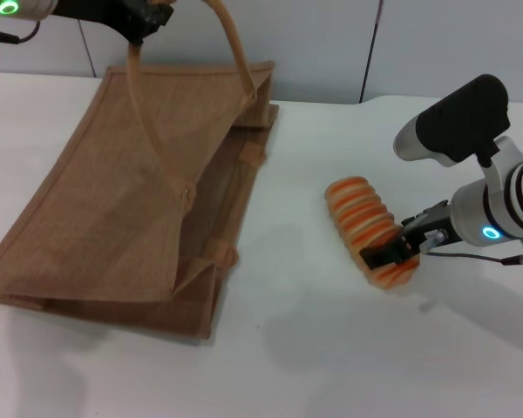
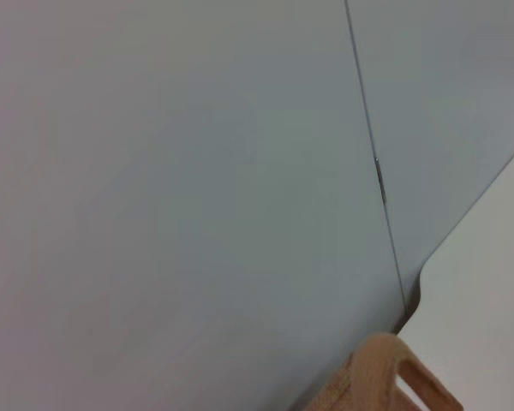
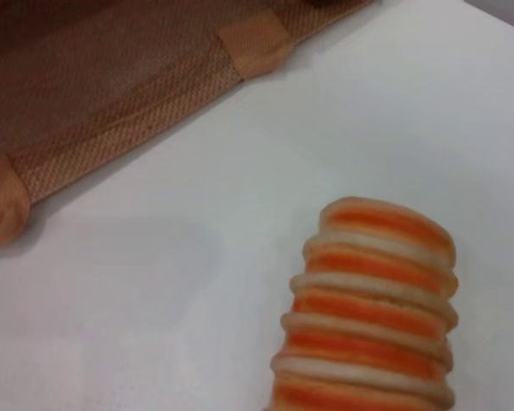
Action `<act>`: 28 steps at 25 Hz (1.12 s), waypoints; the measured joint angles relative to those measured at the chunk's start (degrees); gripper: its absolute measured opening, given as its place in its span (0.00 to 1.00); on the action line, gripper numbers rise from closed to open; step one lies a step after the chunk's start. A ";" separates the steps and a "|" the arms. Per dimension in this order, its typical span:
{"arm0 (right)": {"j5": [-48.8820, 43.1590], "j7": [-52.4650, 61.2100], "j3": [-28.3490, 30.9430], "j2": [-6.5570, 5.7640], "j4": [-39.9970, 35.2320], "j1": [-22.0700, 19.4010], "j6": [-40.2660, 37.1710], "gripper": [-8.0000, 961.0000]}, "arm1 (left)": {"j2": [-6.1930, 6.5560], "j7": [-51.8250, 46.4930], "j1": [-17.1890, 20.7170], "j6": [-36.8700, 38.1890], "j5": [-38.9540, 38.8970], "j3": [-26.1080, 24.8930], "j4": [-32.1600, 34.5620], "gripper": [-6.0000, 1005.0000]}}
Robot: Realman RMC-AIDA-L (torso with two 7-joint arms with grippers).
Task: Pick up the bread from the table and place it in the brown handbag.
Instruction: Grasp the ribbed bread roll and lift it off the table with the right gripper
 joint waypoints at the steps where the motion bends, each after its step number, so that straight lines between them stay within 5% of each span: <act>1: 0.00 0.00 0.00 0.00 0.01 0.10 0.04 0.91 | 0.00 0.00 -0.01 0.05 0.11 0.07 0.00 0.13; 28: 2.25 0.03 0.65 -0.17 0.02 2.04 1.33 0.70 | 0.09 -0.17 -0.72 0.16 0.43 0.10 0.29 0.13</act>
